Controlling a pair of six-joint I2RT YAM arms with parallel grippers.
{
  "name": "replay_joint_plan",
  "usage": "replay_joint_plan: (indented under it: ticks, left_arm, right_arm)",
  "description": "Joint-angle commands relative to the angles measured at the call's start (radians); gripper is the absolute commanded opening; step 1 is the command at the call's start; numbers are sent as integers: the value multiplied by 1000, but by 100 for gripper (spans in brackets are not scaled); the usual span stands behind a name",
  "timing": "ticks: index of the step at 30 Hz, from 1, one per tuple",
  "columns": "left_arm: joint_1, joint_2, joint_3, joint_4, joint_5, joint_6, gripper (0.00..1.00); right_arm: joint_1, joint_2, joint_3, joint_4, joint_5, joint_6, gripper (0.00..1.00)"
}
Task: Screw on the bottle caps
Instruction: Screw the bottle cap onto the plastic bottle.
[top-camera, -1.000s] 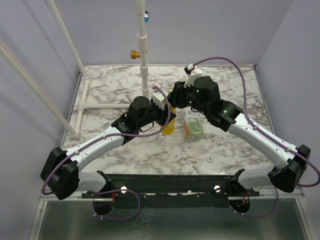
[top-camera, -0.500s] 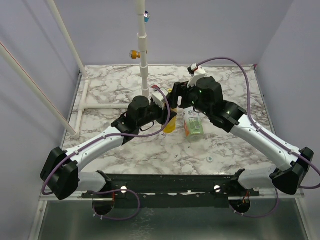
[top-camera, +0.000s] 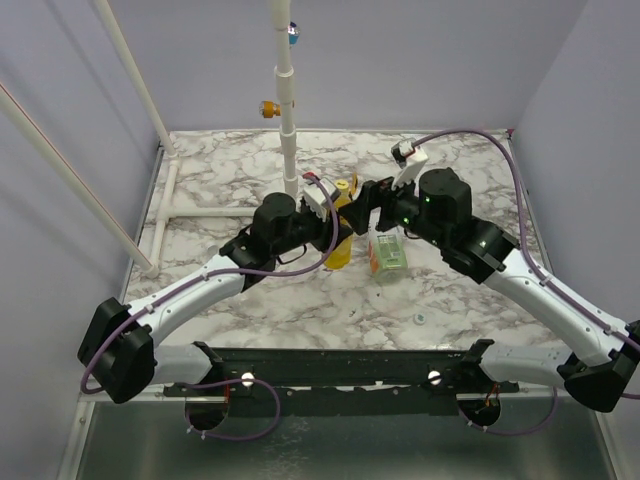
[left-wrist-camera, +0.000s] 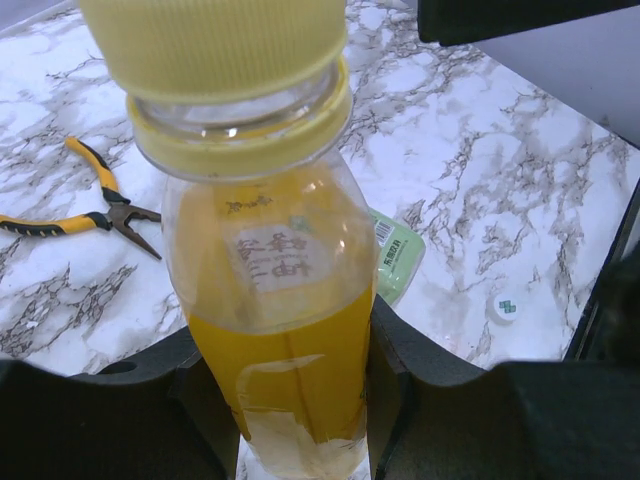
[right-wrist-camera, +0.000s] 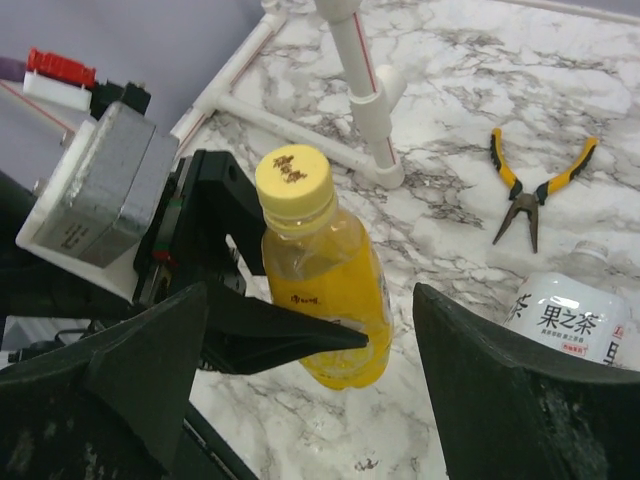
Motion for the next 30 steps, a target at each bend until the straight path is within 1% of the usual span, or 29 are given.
replay_joint_plan:
  ticks: [1, 4, 6, 8, 10, 12, 16, 20, 22, 26, 30]
  left_arm:
    - [17, -55, -21, 12, 59, 12, 0]
    - [27, -73, -33, 2, 101, 14, 0]
    - [32, -83, -41, -5, 127, 13, 0]
    - [35, -91, -46, -18, 149, 13, 0]
    - [38, -99, -53, -26, 167, 11, 0]
    - [40, -112, -62, -27, 189, 10, 0]
    - [39, -141, -82, -10, 293, 2, 0]
    - [40, -175, -101, 29, 414, -30, 0]
    - [39, -185, -103, 36, 447, -51, 0]
    - [39, -183, -102, 36, 477, -69, 0]
    - [39, -169, -100, 50, 480, -84, 0]
  right_arm:
    - [-3, -37, -25, -55, -149, -35, 88]
    - [-70, -64, -33, -39, -257, -47, 89]
    - [-155, -68, -36, -24, -387, -47, 89]
    - [-258, -70, -43, 5, -549, -37, 89]
    - [-321, -70, -45, 42, -663, -28, 89]
    - [-360, -62, -37, 70, -755, -26, 90]
    - [-410, -23, -29, 144, -949, -4, 90]
    - [-416, 36, -38, 266, -1108, 69, 90]
    - [-416, 57, -47, 343, -1144, 117, 89]
    - [-414, 73, -68, 453, -1152, 199, 89]
    - [-410, 73, -82, 474, -1092, 221, 87]
